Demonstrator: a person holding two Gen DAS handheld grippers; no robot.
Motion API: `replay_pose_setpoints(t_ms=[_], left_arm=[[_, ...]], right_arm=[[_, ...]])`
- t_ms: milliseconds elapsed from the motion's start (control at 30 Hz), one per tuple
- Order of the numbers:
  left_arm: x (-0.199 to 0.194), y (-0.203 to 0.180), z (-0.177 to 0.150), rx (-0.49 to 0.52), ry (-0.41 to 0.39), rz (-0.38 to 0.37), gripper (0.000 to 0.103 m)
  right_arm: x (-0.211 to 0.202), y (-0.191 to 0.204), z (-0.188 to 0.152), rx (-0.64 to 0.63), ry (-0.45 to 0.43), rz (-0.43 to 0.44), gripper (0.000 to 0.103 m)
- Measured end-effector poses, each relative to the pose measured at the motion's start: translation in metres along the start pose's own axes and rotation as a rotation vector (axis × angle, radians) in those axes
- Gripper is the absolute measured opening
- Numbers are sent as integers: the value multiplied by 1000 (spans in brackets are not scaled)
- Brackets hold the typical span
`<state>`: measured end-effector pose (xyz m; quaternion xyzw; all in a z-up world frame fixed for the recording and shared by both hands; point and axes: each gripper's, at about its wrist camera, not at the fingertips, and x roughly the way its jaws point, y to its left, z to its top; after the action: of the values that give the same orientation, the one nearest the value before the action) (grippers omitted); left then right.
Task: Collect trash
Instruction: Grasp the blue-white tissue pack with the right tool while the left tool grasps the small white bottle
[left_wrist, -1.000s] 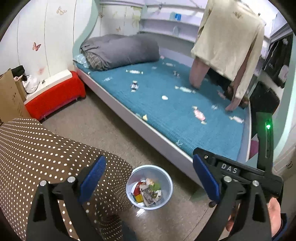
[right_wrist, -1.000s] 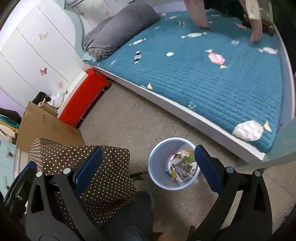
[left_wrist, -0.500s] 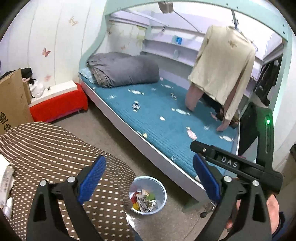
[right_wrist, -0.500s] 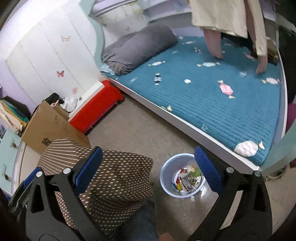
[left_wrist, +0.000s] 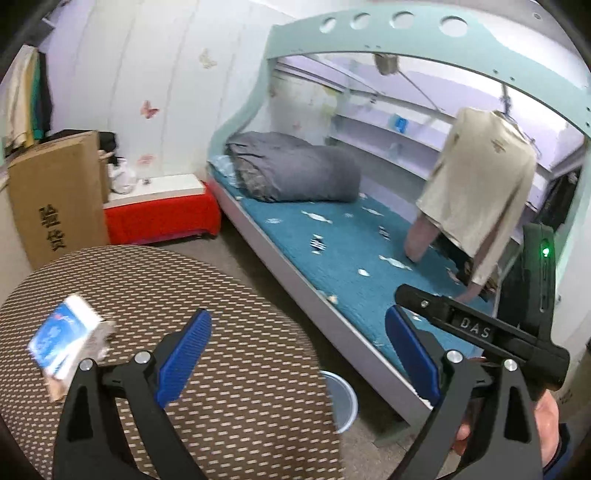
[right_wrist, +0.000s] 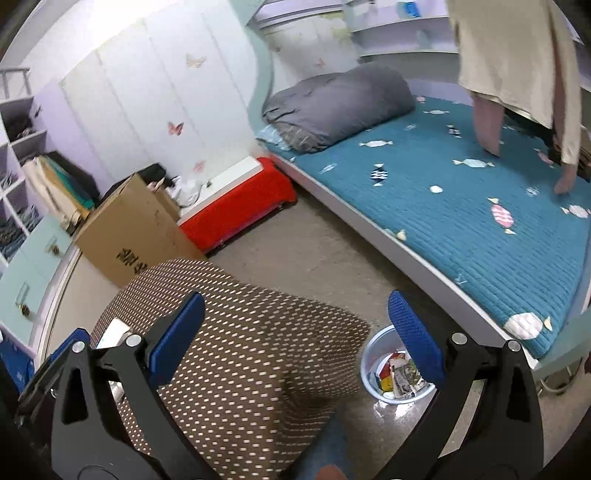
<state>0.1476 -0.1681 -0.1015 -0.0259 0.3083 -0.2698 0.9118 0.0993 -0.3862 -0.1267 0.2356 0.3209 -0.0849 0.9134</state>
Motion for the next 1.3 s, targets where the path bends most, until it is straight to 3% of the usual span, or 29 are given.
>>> replay_pose_setpoints(t_ms=[200, 500, 800, 1000, 1067, 1167, 1233, 1300], left_arm=[[-32, 50, -11, -5, -44, 162, 93], [-74, 128, -34, -72, -55, 330, 93], [-107, 206, -67, -193, -35, 453, 93], [-113, 228, -80, -239, -21, 484, 93], [-111, 232, -83, -241, -14, 487, 93], [-106, 234, -86, -243, -1, 490, 93], [-100, 236, -87, -247, 10, 487, 93], [-94, 233, -89, -242, 18, 481, 93]], right_arm=[[18, 62, -15, -91, 55, 91, 97], [54, 153, -53, -217, 182, 204, 97], [100, 221, -89, -289, 311, 283, 97], [130, 246, -103, -299, 366, 309, 97], [140, 255, -108, -298, 387, 314, 92], [154, 266, -116, -299, 420, 324, 74], [163, 269, -120, -285, 447, 336, 52], [166, 270, -121, -278, 454, 342, 44]])
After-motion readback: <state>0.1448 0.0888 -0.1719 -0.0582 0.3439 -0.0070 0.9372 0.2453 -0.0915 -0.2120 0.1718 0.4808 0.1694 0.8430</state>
